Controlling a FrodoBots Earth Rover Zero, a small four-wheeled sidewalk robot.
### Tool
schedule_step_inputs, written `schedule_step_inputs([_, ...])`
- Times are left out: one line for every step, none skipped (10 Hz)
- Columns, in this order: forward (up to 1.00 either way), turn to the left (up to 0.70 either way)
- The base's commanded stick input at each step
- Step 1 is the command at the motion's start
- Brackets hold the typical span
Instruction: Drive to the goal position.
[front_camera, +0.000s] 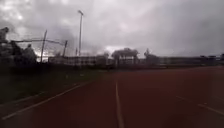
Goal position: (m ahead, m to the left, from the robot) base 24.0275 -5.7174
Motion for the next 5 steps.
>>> schedule_step_inputs([0.50,0.00])
schedule_step_inputs([0.50,0.00])
schedule_step_inputs([0.50,0.00])
schedule_step_inputs([0.50,0.00])
schedule_step_inputs([0.50,0.00])
